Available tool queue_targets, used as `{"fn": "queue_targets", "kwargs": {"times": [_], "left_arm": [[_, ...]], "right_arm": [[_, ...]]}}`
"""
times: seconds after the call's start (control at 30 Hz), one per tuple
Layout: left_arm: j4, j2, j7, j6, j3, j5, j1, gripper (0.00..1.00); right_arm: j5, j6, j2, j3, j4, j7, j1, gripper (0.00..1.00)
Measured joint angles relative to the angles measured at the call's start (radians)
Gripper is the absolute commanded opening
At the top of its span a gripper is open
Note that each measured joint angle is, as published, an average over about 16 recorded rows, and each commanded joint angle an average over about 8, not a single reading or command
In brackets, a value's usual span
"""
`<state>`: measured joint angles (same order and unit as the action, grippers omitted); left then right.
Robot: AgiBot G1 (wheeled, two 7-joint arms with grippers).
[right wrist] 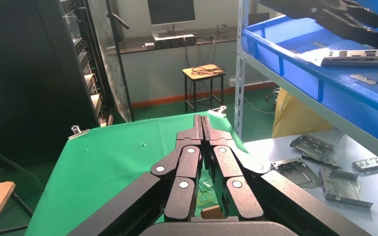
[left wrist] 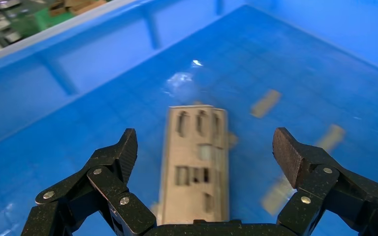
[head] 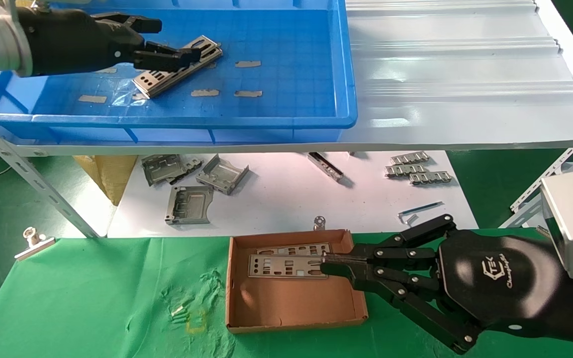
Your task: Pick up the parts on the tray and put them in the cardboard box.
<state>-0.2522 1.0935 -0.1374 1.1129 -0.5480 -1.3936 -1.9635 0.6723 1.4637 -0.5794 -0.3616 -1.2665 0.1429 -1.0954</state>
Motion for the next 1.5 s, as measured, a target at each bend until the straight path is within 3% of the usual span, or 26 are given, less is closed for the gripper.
{"fn": "queue_targets", "kwargs": {"times": [0.1, 0.17, 0.37, 0.4, 0.47, 0.63, 0.73, 1.5], "left_arm": [[0.056, 0.026, 0.013, -0.035, -0.002, -0.008, -0.016, 1.00], [0.085, 0.039, 0.019, -0.049, -0.002, -0.009, -0.024, 1.00], [0.154, 0.063, 0.025, -0.069, 0.005, 0.000, -0.035, 1.00], [0.162, 0.065, 0.025, -0.071, 0.006, 0.001, -0.036, 0.95], [0.178, 0.069, 0.025, -0.076, 0.009, 0.006, -0.038, 0.77], [0.206, 0.080, 0.027, -0.090, 0.016, 0.015, -0.038, 0.15], [0.217, 0.086, 0.030, -0.099, 0.017, 0.017, -0.037, 0.00], [0.244, 0.119, 0.073, -0.160, 0.011, 0.007, -0.045, 0.00]], "right_arm": [[0.000, 0.000, 0.000, 0.000, 0.000, 0.000, 0.000, 0.88], [0.000, 0.000, 0.000, 0.000, 0.000, 0.000, 0.000, 1.00], [0.000, 0.000, 0.000, 0.000, 0.000, 0.000, 0.000, 1.00], [0.000, 0.000, 0.000, 0.000, 0.000, 0.000, 0.000, 1.00], [0.000, 0.000, 0.000, 0.000, 0.000, 0.000, 0.000, 1.00], [0.000, 0.000, 0.000, 0.000, 0.000, 0.000, 0.000, 1.00], [0.000, 0.000, 0.000, 0.000, 0.000, 0.000, 0.000, 1.00], [0.000, 0.000, 0.000, 0.000, 0.000, 0.000, 0.000, 1.00]]}}
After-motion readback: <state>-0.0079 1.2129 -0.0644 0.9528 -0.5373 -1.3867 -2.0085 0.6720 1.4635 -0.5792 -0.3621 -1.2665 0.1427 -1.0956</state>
